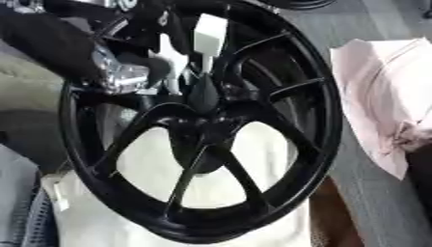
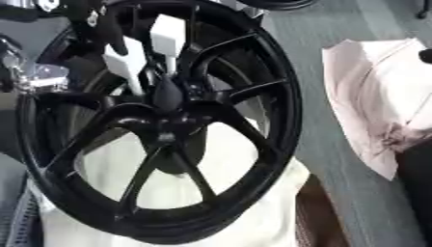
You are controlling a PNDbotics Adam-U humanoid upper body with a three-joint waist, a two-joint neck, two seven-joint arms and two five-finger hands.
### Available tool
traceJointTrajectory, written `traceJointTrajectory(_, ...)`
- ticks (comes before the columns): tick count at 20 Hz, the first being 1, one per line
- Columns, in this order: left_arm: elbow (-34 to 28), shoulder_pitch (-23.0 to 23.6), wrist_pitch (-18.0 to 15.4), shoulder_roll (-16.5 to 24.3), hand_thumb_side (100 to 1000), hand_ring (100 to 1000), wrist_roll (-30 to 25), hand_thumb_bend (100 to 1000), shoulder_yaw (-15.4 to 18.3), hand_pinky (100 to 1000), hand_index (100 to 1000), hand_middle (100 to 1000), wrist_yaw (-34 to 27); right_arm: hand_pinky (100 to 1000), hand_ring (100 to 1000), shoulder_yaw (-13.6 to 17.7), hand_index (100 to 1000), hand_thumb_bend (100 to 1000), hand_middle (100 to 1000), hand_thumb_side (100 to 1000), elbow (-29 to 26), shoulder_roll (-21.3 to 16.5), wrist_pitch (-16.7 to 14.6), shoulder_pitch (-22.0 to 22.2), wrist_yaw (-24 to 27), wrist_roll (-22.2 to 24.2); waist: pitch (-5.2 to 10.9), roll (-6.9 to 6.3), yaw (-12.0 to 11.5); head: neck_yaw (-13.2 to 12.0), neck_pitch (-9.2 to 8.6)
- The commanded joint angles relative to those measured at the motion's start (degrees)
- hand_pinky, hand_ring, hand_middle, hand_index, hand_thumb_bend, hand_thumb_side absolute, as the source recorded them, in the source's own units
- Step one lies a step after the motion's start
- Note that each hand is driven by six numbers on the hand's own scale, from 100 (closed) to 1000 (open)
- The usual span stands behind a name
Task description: Pull the pin out of the wheel hub.
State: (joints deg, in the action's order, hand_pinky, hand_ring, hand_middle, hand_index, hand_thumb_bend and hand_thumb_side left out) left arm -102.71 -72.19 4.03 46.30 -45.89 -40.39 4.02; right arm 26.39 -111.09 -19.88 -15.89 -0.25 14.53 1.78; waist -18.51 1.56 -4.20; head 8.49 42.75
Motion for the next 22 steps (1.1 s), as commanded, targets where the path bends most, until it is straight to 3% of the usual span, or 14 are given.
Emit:
traceJointTrajectory(1,-0.45,-1.00,-1.94,0.66,440,785,2.32,100,1.07,800,893,786,3.44,723,631,0.11,634,100,528,639,-0.49,-0.67,-0.24,-0.15,-0.47,0.35,1.43,0.12,0.07,-0.56,0.07)
traceJointTrajectory(2,-0.59,-0.95,-2.36,0.66,364,794,3.21,103,1.14,808,910,789,4.39,723,631,0.11,634,100,527,642,-0.46,-0.62,-0.26,-0.13,-0.51,0.40,1.39,0.16,0.09,-0.71,0.06)
traceJointTrajectory(3,-0.67,-0.93,-2.64,0.59,290,805,4.23,163,1.17,818,921,797,5.33,723,630,0.10,633,100,527,643,-0.43,-0.56,-0.28,-0.13,-0.55,0.44,1.35,0.20,0.11,-0.84,0.05)
traceJointTrajectory(4,-0.87,-1.00,-2.93,0.47,272,822,5.45,214,1.25,832,931,807,6.22,723,630,0.08,632,100,526,645,-0.40,-0.49,-0.29,-0.11,-0.59,0.51,1.30,0.27,0.13,-0.94,0.02)
traceJointTrajectory(9,-1.36,-0.89,-4.42,0.24,291,864,8.73,287,1.01,887,941,830,10.44,723,630,0.03,631,100,525,650,-0.30,-0.18,-0.40,-0.12,-0.96,0.87,0.95,0.51,0.24,-1.39,-0.24)
traceJointTrajectory(16,4.19,-1.28,-5.14,-2.26,305,882,6.90,224,-0.69,907,934,853,15.55,724,630,-0.12,631,100,525,650,-0.13,0.26,-0.49,-0.38,-1.11,1.18,0.37,0.89,0.45,-2.01,-0.69)
traceJointTrajectory(22,7.26,-1.77,-5.40,-3.63,320,898,7.74,267,-1.74,932,936,867,19.30,724,630,-0.16,631,100,524,668,0.00,0.58,-0.47,-0.58,-1.31,1.31,-0.04,0.96,0.49,-2.68,-0.99)
